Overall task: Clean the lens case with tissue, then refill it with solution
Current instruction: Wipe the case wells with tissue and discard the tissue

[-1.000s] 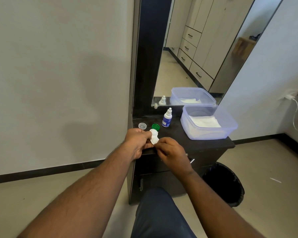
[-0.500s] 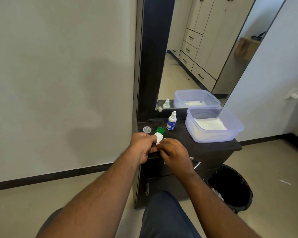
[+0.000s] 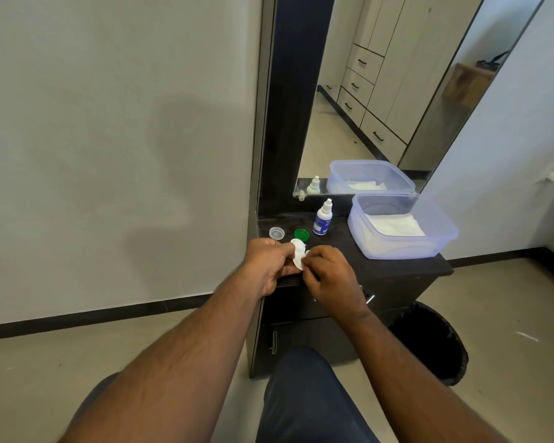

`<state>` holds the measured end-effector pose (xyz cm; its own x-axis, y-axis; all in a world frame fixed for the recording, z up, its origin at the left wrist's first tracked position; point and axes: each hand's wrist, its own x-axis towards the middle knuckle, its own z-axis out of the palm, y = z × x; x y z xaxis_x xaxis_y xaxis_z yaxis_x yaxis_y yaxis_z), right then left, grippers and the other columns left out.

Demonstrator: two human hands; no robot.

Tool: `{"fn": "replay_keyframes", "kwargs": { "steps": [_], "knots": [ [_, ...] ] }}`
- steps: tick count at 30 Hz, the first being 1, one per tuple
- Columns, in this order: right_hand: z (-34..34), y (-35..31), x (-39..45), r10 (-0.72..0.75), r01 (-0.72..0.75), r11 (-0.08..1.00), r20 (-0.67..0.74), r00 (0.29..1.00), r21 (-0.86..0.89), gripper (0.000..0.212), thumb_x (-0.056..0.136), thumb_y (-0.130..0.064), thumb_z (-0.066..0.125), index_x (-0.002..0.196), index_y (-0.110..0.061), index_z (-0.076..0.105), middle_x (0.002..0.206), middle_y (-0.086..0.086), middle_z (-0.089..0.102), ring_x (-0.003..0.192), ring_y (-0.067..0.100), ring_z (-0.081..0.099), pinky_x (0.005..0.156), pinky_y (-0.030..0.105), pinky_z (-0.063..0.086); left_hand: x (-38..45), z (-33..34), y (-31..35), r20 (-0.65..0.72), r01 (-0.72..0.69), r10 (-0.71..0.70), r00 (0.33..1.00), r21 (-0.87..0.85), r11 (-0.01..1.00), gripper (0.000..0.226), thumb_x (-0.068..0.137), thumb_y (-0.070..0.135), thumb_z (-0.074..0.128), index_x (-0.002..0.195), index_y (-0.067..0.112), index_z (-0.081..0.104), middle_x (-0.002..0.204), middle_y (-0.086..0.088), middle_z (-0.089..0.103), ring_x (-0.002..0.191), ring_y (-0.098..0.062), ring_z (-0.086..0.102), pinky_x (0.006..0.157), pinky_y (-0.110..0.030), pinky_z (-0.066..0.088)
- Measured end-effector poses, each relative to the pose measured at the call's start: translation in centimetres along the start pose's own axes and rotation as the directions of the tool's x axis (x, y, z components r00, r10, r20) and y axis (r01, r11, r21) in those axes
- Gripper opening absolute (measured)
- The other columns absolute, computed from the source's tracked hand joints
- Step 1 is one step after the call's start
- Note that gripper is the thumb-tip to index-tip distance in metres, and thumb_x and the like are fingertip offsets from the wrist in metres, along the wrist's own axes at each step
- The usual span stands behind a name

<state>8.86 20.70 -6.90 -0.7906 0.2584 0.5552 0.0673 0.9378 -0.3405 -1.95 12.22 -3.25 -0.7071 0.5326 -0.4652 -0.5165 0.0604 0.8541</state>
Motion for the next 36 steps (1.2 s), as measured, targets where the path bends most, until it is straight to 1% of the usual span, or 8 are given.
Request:
{"fn": "replay_keyframes", "kwargs": {
  "steps": [3, 8, 13, 22, 25, 28, 31, 36],
  "knots": [
    [0.0, 0.0, 0.0, -0.105, 0.106, 0.994, 0.053, 0.993, -0.005, 0.010, 0.077, -0.003, 0.071, 0.087, -0.002, 0.073, 0.091, 0.010, 0.066, 0.084, 0.022, 0.060, 0.075, 0.028, 0.050, 0.0, 0.0, 0.0, -0.005, -0.014, 0.014, 1.000, 0.008, 1.000, 0.016, 0.078, -0.014, 0.057, 0.075, 0.001, 0.057, 0.081, -0.020, 0.067, 0.058, -0.020, 0.065, 0.044, -0.026, 0.055],
    [0.1, -0.1, 0.1, -0.110, 0.110, 0.994, 0.041, 0.993, -0.014, 0.011, 0.076, -0.002, 0.071, 0.087, -0.002, 0.073, 0.091, 0.011, 0.065, 0.082, 0.023, 0.060, 0.075, 0.027, 0.048, -0.1, 0.0, -0.1, -0.005, -0.016, 0.016, 1.000, 0.010, 1.000, 0.017, 0.077, -0.014, 0.055, 0.074, 0.002, 0.056, 0.079, -0.019, 0.066, 0.057, -0.019, 0.063, 0.045, -0.026, 0.055],
    [-0.1, -0.5, 0.5, -0.119, 0.121, 0.992, 0.045, 0.992, -0.045, 0.012, 0.078, -0.005, 0.072, 0.089, -0.002, 0.072, 0.092, 0.012, 0.067, 0.083, 0.022, 0.060, 0.077, 0.026, 0.048, -0.4, 0.0, 0.1, 0.002, -0.001, 0.001, 1.000, 0.007, 1.000, 0.016, 0.080, -0.014, 0.052, 0.087, 0.000, 0.058, 0.076, -0.015, 0.064, 0.055, -0.017, 0.062, 0.042, -0.024, 0.054],
    [-0.1, -0.7, 0.2, -0.183, 0.192, 0.976, 0.092, 0.979, -0.100, 0.007, 0.077, -0.003, 0.070, 0.083, -0.001, 0.071, 0.091, 0.014, 0.066, 0.080, 0.027, 0.061, 0.071, 0.031, 0.051, -0.1, 0.0, 0.0, -0.018, 0.000, 0.000, 1.000, 0.030, 1.000, 0.014, 0.079, -0.012, 0.054, 0.083, 0.000, 0.060, 0.076, -0.015, 0.063, 0.056, -0.016, 0.060, 0.045, -0.023, 0.055],
    [-0.1, -0.6, 0.2, -0.145, 0.149, 0.987, 0.068, 0.987, -0.063, 0.009, 0.078, -0.004, 0.068, 0.085, -0.001, 0.072, 0.091, 0.013, 0.066, 0.079, 0.027, 0.060, 0.074, 0.027, 0.046, -0.1, 0.0, 0.0, -0.007, 0.007, -0.007, 1.000, 0.006, 1.000, 0.016, 0.079, -0.014, 0.054, 0.078, 0.001, 0.059, 0.081, -0.017, 0.064, 0.058, -0.018, 0.062, 0.046, -0.026, 0.057],
    [-0.2, -0.6, 0.0, -0.126, 0.131, 0.989, 0.084, 0.988, -0.062, 0.011, 0.074, 0.001, 0.073, 0.085, -0.002, 0.072, 0.090, 0.012, 0.067, 0.080, 0.026, 0.061, 0.072, 0.030, 0.050, 0.0, 0.0, 0.0, -0.005, 0.006, -0.006, 1.000, 0.018, 1.000, 0.016, 0.080, -0.014, 0.053, 0.080, 0.001, 0.058, 0.081, -0.016, 0.063, 0.058, -0.018, 0.061, 0.047, -0.026, 0.057],
    [-0.7, -0.7, 0.3, -0.018, 0.017, 1.000, 0.022, 1.000, 0.019, 0.010, 0.076, 0.000, 0.072, 0.086, -0.002, 0.074, 0.088, 0.011, 0.070, 0.082, 0.025, 0.065, 0.075, 0.034, 0.054, 0.0, 0.0, 0.0, 0.014, 0.005, -0.005, 1.000, -0.004, 1.000, 0.015, 0.080, -0.016, 0.052, 0.081, -0.001, 0.056, 0.082, -0.019, 0.063, 0.050, -0.018, 0.063, 0.042, -0.026, 0.055],
    [-1.0, -0.2, 0.5, 0.302, -0.284, 0.937, -0.067, 0.951, 0.203, 0.012, 0.080, -0.002, 0.070, 0.090, -0.006, 0.075, 0.091, 0.007, 0.073, 0.083, 0.008, 0.063, 0.082, 0.013, 0.048, -0.1, 0.1, 0.0, 0.031, -0.007, 0.007, 0.999, -0.016, 1.000, 0.016, 0.079, -0.018, 0.050, 0.075, -0.003, 0.053, 0.075, -0.018, 0.064, 0.044, -0.019, 0.065, 0.046, -0.031, 0.058]
  ]
}}
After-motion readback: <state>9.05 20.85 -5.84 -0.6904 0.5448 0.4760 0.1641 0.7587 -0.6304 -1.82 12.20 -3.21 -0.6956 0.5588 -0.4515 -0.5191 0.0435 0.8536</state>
